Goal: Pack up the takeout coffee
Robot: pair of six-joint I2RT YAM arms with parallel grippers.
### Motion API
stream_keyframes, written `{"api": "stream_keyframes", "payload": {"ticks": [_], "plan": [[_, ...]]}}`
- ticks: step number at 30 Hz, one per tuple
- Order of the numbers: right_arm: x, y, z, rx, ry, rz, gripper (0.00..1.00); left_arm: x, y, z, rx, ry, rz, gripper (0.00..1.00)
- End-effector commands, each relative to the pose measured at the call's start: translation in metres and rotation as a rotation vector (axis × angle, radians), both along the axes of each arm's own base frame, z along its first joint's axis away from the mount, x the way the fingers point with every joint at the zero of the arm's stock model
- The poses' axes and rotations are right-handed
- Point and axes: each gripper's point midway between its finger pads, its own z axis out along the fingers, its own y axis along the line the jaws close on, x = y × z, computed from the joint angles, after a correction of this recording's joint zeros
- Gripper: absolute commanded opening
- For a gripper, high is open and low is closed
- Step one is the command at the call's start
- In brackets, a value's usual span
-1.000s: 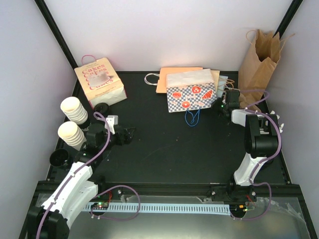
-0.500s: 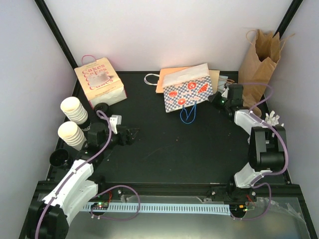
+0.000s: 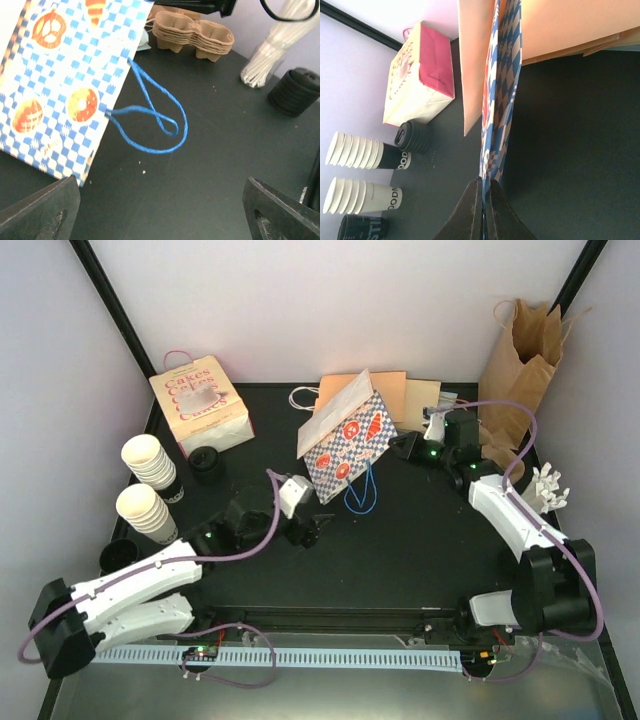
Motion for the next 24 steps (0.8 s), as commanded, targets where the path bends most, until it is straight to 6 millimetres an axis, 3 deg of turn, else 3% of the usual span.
{"api": "stream_keyframes", "payload": {"ticks": [1, 5, 9, 13, 17, 20, 24], "plan": [[-0.022, 0.006, -0.001, -0.010, 0.021, 0.063, 0.01, 0.005, -0.016, 0.007, 0.222, -0.210, 0.001, 0.88], [-0.031, 0.006, -0.004, -0.031, 0.031, 0.084, 0.01, -0.001, -0.042, 0.000, 0.414, -0.354, -0.073, 0.72], [-0.037, 0.005, -0.002, -0.037, 0.034, 0.097, 0.01, 0.014, -0.052, -0.010, 0.595, -0.447, -0.040, 0.64], [-0.042, 0.005, 0.003, -0.037, 0.027, 0.104, 0.01, 0.025, -0.065, -0.024, 0.766, -0.526, -0.110, 0.44], [-0.045, 0.005, 0.007, -0.035, 0.018, 0.107, 0.02, 0.027, -0.074, -0.047, 0.891, -0.564, -0.211, 0.36], [-0.047, 0.004, 0.006, -0.042, 0.028, 0.113, 0.02, 0.023, -0.079, -0.061, 0.923, -0.570, -0.283, 0.37], [-0.051, 0.006, 0.004, -0.042, 0.036, 0.127, 0.02, 0.020, -0.089, -0.057, 0.867, -0.579, -0.308, 0.40]]}}
